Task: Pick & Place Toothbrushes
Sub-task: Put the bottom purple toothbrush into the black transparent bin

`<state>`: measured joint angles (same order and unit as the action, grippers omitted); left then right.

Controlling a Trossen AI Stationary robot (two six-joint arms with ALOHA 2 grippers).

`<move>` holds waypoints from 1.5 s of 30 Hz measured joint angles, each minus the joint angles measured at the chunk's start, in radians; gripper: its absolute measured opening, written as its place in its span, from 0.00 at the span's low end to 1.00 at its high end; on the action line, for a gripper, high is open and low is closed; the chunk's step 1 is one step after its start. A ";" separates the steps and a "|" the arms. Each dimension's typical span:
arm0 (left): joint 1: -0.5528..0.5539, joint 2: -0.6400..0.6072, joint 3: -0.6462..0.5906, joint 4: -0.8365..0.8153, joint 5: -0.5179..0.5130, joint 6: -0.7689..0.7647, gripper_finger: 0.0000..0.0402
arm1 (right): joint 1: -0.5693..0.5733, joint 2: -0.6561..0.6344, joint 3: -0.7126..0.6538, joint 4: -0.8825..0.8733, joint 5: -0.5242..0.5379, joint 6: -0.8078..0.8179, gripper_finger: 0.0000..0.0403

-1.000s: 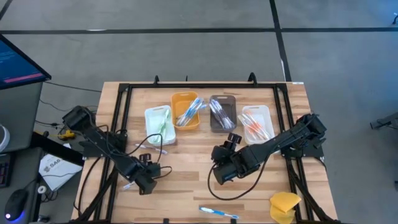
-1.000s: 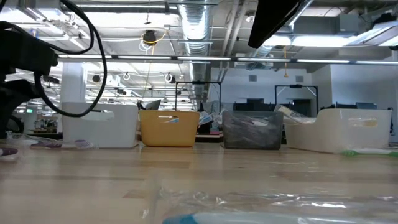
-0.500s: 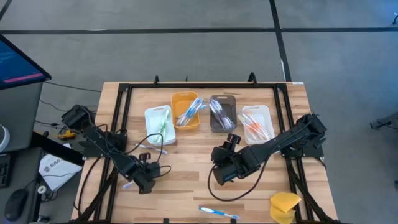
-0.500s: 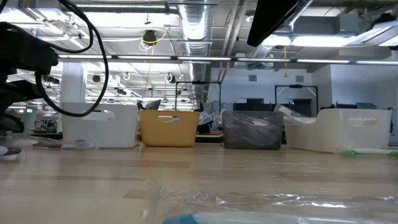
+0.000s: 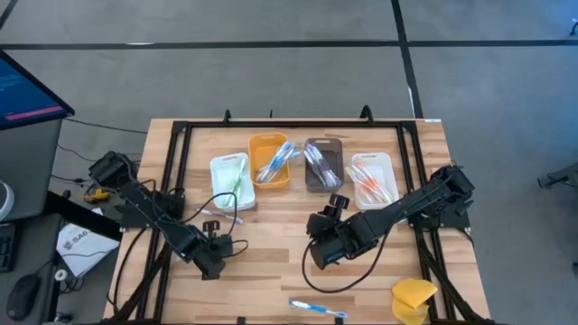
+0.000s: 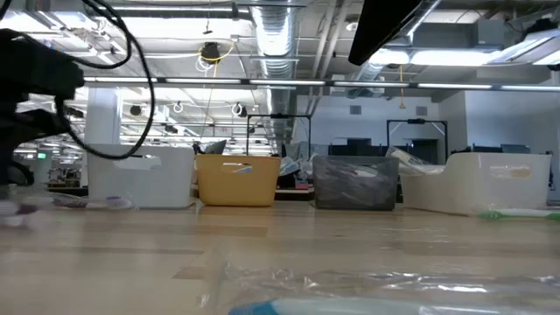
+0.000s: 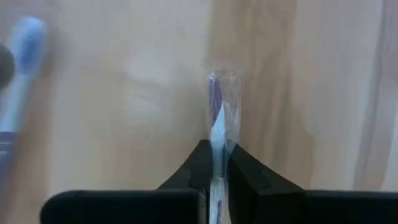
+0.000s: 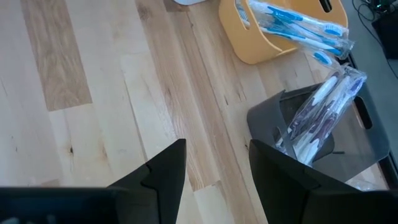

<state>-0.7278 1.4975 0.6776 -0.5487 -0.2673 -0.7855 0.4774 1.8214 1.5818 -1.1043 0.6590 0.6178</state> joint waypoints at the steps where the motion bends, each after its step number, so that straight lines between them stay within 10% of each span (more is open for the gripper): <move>1: 0.001 -0.017 -0.002 -0.006 -0.010 0.000 0.03 | 0.000 0.000 0.000 0.000 0.001 0.000 0.42; 9: 0.000 -0.235 0.001 0.061 -0.171 0.065 0.03 | -0.009 0.000 0.000 0.050 0.003 -0.046 0.42; 17: 0.000 -0.339 0.003 0.472 -0.384 0.427 0.03 | 0.002 0.000 0.000 0.208 -0.004 -0.199 0.42; 27: 0.027 -0.281 0.005 0.923 -0.362 0.927 0.03 | 0.013 0.000 0.000 0.316 -0.007 -0.308 0.42; 45: 0.102 -0.266 0.005 1.147 -0.223 1.067 0.03 | -0.027 0.000 0.000 0.757 -0.218 -0.669 0.42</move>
<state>-0.6258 1.2316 0.6823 0.5978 -0.4902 0.2818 0.4501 1.8210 1.5818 -0.3476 0.4408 -0.0507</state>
